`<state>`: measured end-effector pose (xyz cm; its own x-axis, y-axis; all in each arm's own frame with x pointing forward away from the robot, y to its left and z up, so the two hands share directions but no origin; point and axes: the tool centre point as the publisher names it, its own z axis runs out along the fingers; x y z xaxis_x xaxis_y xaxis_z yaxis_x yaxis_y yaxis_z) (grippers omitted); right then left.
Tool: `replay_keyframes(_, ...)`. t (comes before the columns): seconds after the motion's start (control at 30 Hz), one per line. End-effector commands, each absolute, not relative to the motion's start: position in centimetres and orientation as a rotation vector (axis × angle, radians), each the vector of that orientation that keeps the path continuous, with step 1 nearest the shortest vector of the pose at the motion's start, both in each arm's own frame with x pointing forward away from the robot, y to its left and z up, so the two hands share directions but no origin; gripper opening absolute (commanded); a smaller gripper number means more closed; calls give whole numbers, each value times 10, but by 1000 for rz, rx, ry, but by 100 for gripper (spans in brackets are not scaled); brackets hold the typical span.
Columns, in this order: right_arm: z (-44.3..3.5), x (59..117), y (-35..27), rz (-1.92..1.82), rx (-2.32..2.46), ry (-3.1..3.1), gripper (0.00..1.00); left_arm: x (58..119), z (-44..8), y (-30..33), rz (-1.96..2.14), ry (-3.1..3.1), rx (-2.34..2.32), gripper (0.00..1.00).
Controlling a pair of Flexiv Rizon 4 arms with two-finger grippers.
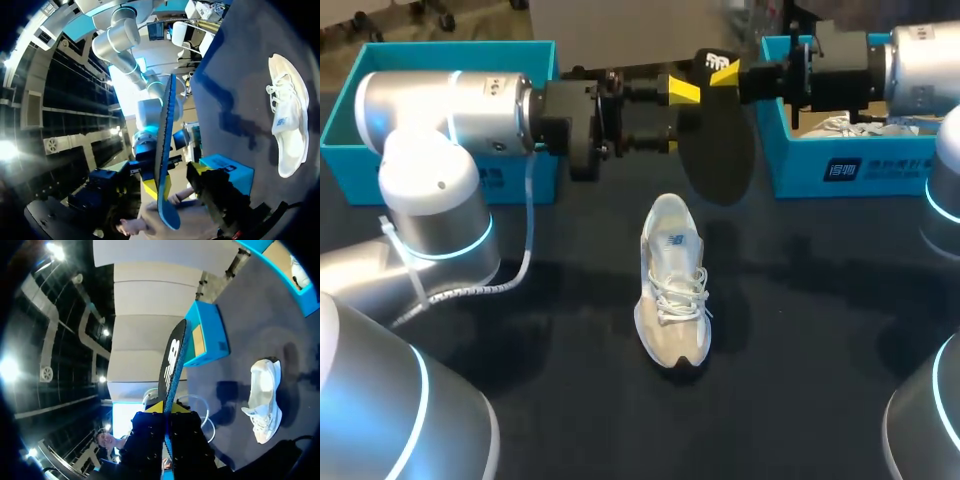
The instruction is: Take the shoe out of the shoebox, open the shoe tongue, remove and reinsert the insole, then place the shoe into the shoebox
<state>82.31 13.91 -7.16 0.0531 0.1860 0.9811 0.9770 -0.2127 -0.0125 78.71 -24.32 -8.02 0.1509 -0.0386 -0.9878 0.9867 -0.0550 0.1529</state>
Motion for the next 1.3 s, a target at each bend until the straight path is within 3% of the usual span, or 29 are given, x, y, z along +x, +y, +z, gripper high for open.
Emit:
replay_keyframes(0.03,-73,828,146,-1237,-1518,-1216,0,790,-83,-250,-1151,1043,1274,51)
replay_keyframes(0.07,-73,829,147,-1235,-1516,-1216,0,791,-83,-252,-1150,1043,1266,44)
replay_keyframes(0.37,-76,828,151,-1230,-1509,-1205,0,792,-83,-260,-1157,1035,1266,33)
replay_keyframes(0.47,-76,827,153,-1230,-1506,-1201,0,792,-85,-261,-1161,1042,1261,13)
replay_keyframes(0.5,-77,827,153,-1230,-1505,-1200,0,793,-86,-261,-1161,1043,1261,0)
replay_keyframes(0.73,-80,827,152,-1254,-1497,-1193,0,793,-86,-255,-1161,1049,1265,0)
replay_keyframes(0.77,-80,826,150,-1261,-1490,-1191,45,793,-86,-254,-1162,1051,1265,0)
replay_keyframes(0.8,-81,825,148,-1275,-1492,-1195,100,793,-86,-252,-1163,1052,1265,0)
replay_keyframes(1.3,-90,787,119,-1326,-1179,-1378,100,788,-87,-233,-1221,1099,1257,0)
